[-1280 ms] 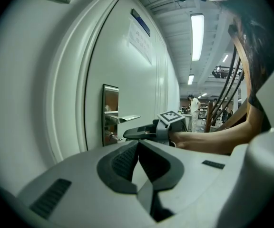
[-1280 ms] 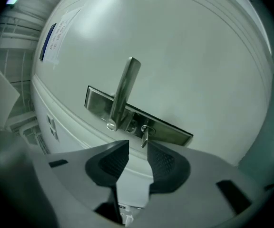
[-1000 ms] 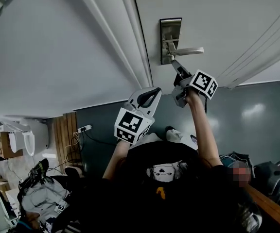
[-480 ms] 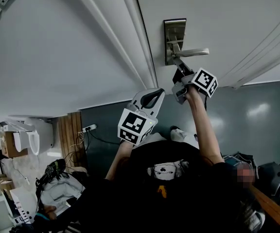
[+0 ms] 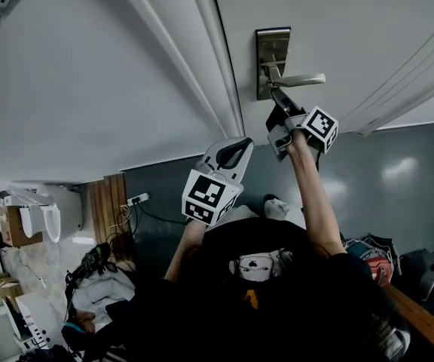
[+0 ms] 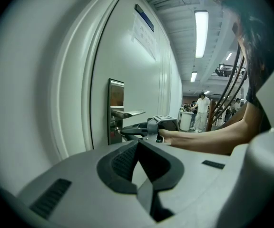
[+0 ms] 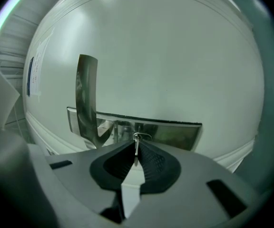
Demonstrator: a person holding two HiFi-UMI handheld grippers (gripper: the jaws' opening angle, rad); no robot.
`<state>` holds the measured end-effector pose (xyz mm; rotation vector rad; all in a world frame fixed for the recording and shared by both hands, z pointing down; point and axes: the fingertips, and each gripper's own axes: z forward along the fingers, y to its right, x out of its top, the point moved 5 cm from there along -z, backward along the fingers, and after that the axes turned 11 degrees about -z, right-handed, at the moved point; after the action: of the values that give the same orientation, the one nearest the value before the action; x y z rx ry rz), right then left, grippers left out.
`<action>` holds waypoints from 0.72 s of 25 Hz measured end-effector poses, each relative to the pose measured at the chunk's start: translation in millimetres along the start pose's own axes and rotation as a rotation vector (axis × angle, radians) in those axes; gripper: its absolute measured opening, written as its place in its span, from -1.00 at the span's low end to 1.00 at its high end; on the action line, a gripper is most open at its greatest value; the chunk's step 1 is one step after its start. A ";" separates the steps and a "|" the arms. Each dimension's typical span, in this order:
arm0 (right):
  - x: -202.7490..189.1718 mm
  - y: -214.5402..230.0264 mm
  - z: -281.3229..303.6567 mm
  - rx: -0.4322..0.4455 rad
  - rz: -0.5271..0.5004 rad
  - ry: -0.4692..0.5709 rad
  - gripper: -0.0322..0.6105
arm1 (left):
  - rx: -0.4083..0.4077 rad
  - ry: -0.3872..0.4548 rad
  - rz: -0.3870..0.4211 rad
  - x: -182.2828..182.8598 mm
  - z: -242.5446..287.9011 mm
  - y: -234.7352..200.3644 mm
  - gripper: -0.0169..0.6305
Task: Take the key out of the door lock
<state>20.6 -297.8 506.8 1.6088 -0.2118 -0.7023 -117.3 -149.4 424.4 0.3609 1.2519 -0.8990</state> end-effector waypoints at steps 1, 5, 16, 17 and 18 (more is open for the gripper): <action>-0.4 -0.2 -1.3 -0.004 0.004 0.005 -0.82 | 0.001 0.002 0.000 -0.8 -1.7 0.7 -0.92; -0.2 2.6 -3.5 -0.030 0.013 0.018 -0.83 | 0.006 0.009 -0.001 -1.7 -5.6 -1.6 -0.92; -6.3 1.7 -13.9 -0.049 0.022 0.028 -0.83 | 0.004 0.017 -0.005 -1.8 -13.3 -8.7 -0.92; -7.4 2.3 -16.1 -0.049 0.025 0.027 -0.83 | 0.003 0.018 -0.005 -2.0 -13.9 -8.7 -0.92; -8.2 2.5 -18.4 -0.048 0.028 0.027 -0.83 | 0.002 0.019 -0.005 -2.5 -14.3 -8.6 -0.92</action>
<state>24.8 -278.6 511.9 1.5654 -0.1959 -0.6597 -133.2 -144.0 424.1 0.3685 1.2702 -0.9030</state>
